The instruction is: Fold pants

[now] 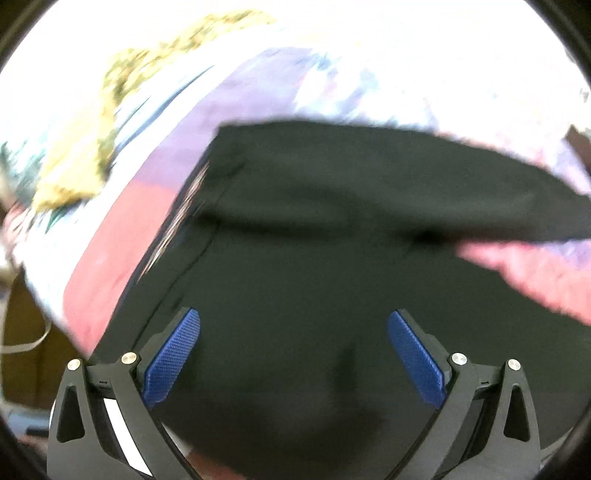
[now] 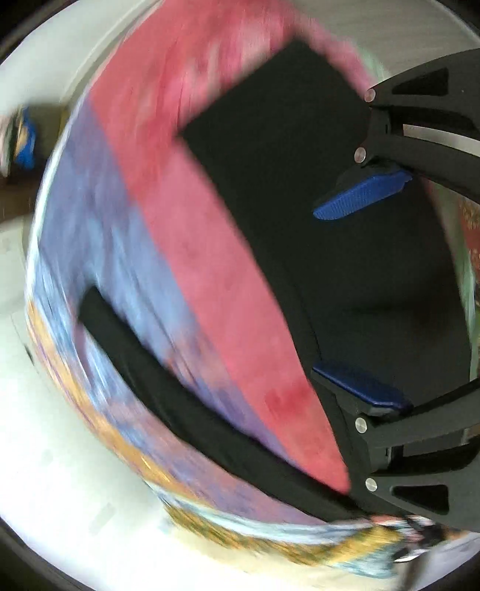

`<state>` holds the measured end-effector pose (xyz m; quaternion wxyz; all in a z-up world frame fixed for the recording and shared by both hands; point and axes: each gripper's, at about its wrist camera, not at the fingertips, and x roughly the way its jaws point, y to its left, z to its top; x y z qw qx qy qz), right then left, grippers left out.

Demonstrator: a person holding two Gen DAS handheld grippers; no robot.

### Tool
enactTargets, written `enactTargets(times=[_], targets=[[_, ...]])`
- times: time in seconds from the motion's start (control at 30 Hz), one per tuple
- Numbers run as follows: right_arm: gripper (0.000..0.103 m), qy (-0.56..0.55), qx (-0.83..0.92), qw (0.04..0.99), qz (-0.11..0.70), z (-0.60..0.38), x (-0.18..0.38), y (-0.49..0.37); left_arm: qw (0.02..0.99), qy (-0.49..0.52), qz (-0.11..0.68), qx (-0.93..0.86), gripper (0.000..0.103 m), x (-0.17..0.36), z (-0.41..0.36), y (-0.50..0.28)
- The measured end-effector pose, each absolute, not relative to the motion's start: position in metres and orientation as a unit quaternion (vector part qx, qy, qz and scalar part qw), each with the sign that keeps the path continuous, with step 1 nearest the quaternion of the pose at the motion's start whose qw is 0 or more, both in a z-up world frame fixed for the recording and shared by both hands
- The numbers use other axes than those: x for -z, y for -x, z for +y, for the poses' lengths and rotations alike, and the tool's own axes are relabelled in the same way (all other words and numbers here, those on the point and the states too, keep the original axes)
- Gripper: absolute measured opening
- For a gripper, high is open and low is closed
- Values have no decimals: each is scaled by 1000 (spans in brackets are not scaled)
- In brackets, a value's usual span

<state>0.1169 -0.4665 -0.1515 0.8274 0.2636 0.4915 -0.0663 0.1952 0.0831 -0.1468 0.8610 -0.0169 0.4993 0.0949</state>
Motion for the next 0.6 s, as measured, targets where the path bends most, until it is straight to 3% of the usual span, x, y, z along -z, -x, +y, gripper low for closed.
enactTargets(times=[0.2,0.4,0.6], targets=[[79,-215,-127,827,503,-318,148,-223,892,38,444,-77,102,140,77,-277],[79,-162,-246,813,503,-185,166,-336,860,62,491,-129,102,218,104,-313],[79,-33,-275,793,542,-172,209,-389,882,43,453,-124,103,233,105,-297]])
